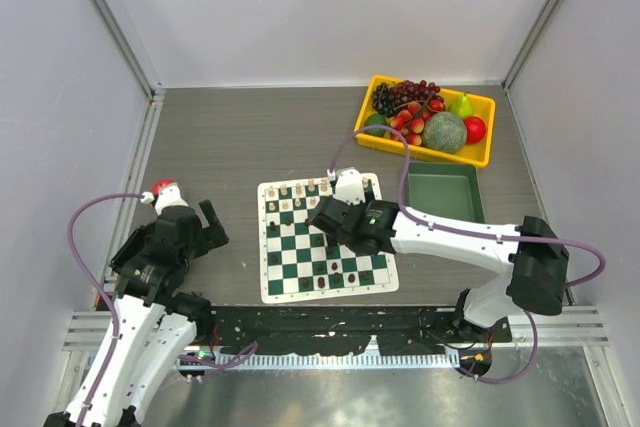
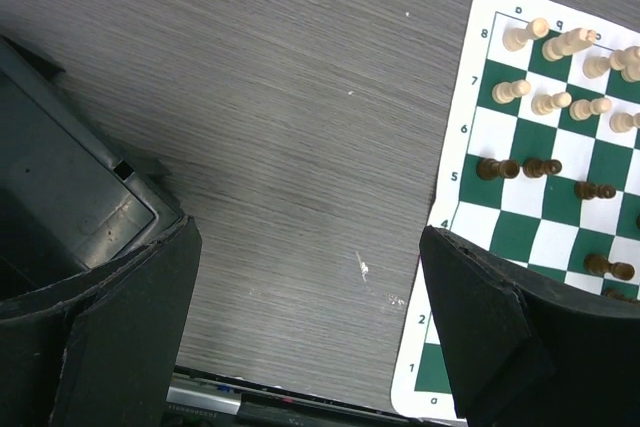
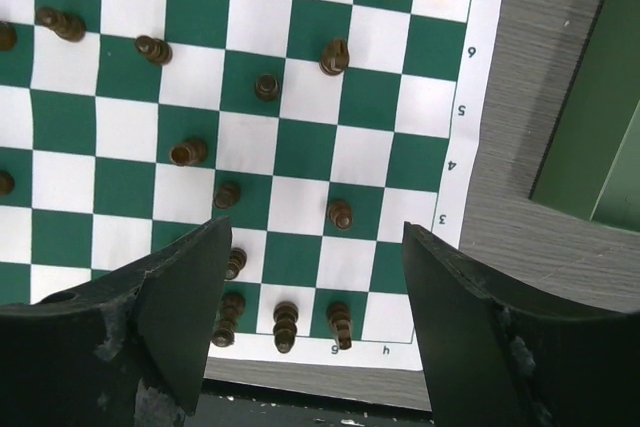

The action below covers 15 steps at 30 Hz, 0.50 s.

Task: Set up the chess pieces on the board

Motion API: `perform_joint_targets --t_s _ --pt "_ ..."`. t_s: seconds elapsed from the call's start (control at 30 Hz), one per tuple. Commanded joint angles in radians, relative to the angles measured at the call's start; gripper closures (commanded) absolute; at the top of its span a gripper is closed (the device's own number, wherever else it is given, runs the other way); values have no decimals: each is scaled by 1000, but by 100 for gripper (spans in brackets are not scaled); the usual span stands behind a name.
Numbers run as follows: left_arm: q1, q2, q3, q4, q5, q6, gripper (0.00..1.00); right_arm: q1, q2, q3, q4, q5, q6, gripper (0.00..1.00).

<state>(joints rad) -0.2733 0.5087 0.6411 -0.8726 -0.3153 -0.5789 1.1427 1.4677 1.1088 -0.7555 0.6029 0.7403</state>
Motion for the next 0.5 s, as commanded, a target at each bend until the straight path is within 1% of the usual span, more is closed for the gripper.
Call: perform_joint_targets --t_s 0.0,0.07,0.17,0.33,0.4,0.47 --pt "3 19 20 1 -71 -41 1 -27 29 118 -58 54 45 25" --pt "3 24 22 -2 -80 -42 1 -52 40 152 -44 23 38 27" --pt "5 30 20 6 -61 -39 1 -99 40 152 21 -57 -14 30" --pt "3 34 35 -8 -51 -36 1 -173 29 88 139 -187 -110 43" --pt "5 24 29 -3 -42 -30 1 -237 34 56 185 -242 -178 47" --pt "5 11 19 14 -27 -16 1 -294 51 48 193 -306 -209 52"
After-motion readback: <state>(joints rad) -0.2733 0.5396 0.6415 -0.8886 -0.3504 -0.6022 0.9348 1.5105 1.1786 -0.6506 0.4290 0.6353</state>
